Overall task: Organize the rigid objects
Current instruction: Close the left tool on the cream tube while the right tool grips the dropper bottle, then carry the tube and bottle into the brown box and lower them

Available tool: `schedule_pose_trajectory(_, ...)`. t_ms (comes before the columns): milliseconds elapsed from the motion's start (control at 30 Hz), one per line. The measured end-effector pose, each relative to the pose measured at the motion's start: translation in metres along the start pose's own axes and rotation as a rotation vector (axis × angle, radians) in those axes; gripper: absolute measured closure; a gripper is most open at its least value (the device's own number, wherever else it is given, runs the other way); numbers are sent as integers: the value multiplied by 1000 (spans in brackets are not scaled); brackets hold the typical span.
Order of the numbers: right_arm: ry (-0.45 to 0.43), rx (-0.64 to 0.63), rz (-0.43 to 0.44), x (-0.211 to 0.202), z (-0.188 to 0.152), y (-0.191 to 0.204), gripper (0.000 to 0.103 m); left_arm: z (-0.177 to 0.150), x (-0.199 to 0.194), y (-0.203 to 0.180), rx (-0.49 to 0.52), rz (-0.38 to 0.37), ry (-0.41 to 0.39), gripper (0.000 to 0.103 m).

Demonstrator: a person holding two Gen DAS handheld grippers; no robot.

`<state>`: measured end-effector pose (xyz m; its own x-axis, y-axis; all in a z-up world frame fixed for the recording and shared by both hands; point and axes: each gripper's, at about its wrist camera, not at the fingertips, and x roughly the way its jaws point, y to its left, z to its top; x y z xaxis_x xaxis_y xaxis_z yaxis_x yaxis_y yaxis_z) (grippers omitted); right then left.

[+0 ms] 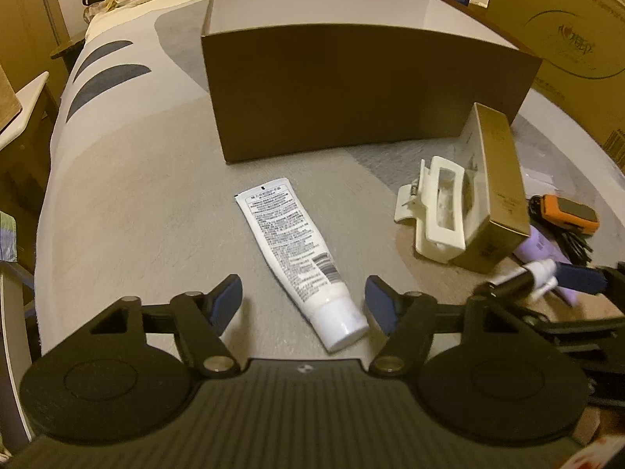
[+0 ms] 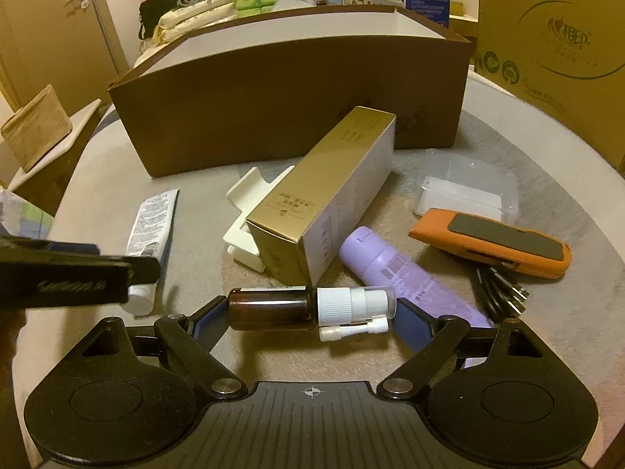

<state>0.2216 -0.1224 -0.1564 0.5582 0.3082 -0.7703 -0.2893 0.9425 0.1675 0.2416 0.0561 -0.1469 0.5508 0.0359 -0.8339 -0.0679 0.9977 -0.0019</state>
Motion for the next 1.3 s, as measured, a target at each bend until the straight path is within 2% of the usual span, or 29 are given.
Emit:
schedule_pose_trajectory(167,3,3,-1,-5,1,-6,17,8,13,-4,8,17,15,45)
schedule_pose_trajectory(267,1,4,-2,-6,2,-8,17,10,18,-6,17,22,26,60)
schedule_pose_trajectory(333,1,8,0,-7,3,-9,17,9,20,-6,18,23,29,60)
schedule_pose_trajectory(500,9,10,9,-8,1,-11,17,-3,10,-8,58,34,23,72)
schedule_pose_trajectory(700,26,18,18,-10,-4,-15,17,-23,-5,-13,92,16,53,72)
schedule_pose_trajectory(900,31,27,17,-14,-6,-18,17,-15,6,-17,123,28,74,68)
schedule_pose_trajectory(1300,19,18,31,-26,-4,-15,17,-16,3,-21,129,34,58,70)
